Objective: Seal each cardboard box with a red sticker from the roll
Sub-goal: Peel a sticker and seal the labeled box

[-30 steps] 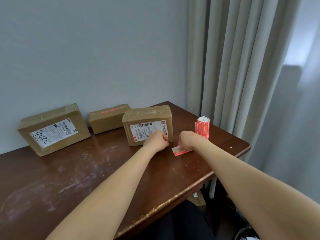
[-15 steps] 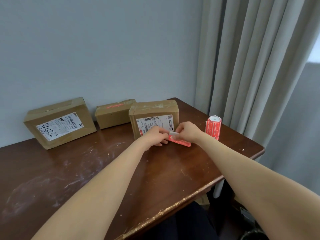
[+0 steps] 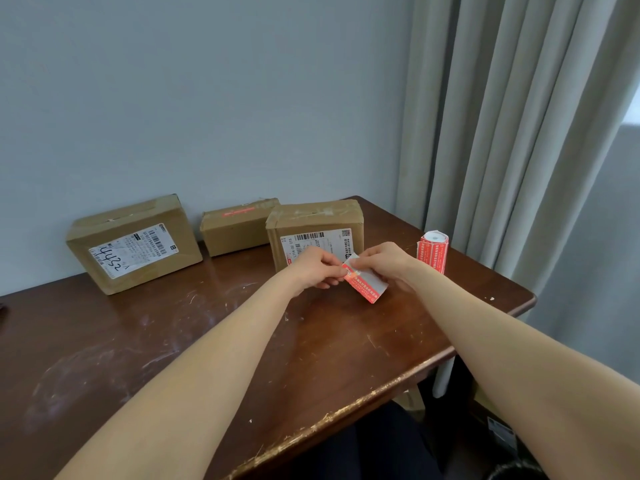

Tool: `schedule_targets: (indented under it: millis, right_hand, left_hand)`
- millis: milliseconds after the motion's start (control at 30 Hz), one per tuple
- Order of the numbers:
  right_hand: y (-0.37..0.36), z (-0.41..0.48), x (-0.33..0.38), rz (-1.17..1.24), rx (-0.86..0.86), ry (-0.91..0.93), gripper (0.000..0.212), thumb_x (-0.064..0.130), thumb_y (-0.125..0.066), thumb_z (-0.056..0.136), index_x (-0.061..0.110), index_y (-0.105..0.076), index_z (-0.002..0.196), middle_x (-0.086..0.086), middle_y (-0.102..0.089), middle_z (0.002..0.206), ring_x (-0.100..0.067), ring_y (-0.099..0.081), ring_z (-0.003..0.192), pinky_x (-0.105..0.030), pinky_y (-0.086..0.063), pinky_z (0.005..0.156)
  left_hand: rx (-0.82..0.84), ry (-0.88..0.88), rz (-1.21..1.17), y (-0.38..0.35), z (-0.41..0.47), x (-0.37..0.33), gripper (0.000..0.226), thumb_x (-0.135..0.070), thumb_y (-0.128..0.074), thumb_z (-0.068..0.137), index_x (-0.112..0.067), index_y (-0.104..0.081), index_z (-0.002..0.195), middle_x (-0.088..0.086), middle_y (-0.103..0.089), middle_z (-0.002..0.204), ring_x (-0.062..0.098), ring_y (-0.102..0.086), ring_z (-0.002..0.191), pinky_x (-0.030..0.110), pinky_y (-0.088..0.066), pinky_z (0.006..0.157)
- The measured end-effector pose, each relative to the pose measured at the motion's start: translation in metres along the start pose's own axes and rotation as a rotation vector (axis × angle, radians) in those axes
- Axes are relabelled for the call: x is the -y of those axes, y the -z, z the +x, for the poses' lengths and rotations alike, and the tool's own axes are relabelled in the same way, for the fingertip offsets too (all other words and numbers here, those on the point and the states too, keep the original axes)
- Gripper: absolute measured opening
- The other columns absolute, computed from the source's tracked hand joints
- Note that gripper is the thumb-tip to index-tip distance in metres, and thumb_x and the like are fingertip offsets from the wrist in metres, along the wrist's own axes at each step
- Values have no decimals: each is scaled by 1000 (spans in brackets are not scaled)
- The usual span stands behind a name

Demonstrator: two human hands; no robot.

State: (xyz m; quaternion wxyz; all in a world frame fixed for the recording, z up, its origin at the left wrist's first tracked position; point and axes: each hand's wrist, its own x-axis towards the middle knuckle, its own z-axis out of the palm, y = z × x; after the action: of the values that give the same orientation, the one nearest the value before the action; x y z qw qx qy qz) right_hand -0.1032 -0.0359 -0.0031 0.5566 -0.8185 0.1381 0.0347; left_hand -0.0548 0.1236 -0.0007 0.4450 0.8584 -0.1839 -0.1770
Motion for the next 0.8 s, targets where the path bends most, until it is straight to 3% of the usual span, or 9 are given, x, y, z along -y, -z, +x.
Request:
schedule_targets:
  millis: [167,300,467,567,667,733,800]
  right_hand:
    - [-1,-1,2,56,16,-36,2,17,-65,90,15,-65,89,-5,-67,88,-8,-57,66,-19,-44,58]
    - [1,-4,4,-1,11,10,18,25,-68,88,12,-70,100,-3,-66,81,-9,-47,58,-18,-34,47]
    - [2,-8,3,86,32,-9,15,10,-66,88,1,-71,99,-8,-64,72,-7,-50,51,-14,-42,44]
    - [-1,-9,2,164,61,-30,14,6,-65,88,1,-69,101,-12,-71,82,-9,-65,57,-15,-51,48]
    - [-4,-8,-1,277,43,-40,14,3,-64,89,-2,-66,101,-17,-71,89,-12,-70,64,-18,-57,55]
    - [-5,-8,-3,348,27,-34,12,2,-64,88,-3,-66,99,-19,-71,90,-15,-72,66,-19,-58,57]
    - [-5,-9,-4,399,28,-30,13,1,-65,88,-5,-65,100,-20,-71,91,-16,-72,68,-19,-58,58]
  left_hand:
    - [-117,-30,14,0,1,-3,19,-10,-64,89,-5,-68,107,3,-66,93,10,-62,82,19,-52,68]
    - [-132,-95,171,0,1,-9,15,-12,-61,91,-9,-69,103,3,-65,100,16,-61,93,21,-50,68]
    - [-182,-129,227,-1,3,-13,13,-12,-60,92,-14,-71,97,2,-65,105,19,-61,101,37,-53,90]
    - [-251,-159,235,-4,2,-12,6,-15,-64,89,-20,-67,88,-1,-65,91,17,-64,87,36,-56,83]
    - [-313,-156,182,-6,0,-13,13,-14,-67,86,-20,-60,76,0,-65,74,16,-64,65,30,-58,64]
    - [-287,-153,191,-7,-3,-15,10,-17,-68,86,-17,-63,78,2,-66,70,13,-63,59,22,-53,52]
    - [-272,-171,228,-8,-6,-16,7,-19,-68,87,-16,-66,81,1,-66,74,11,-63,61,18,-52,53]
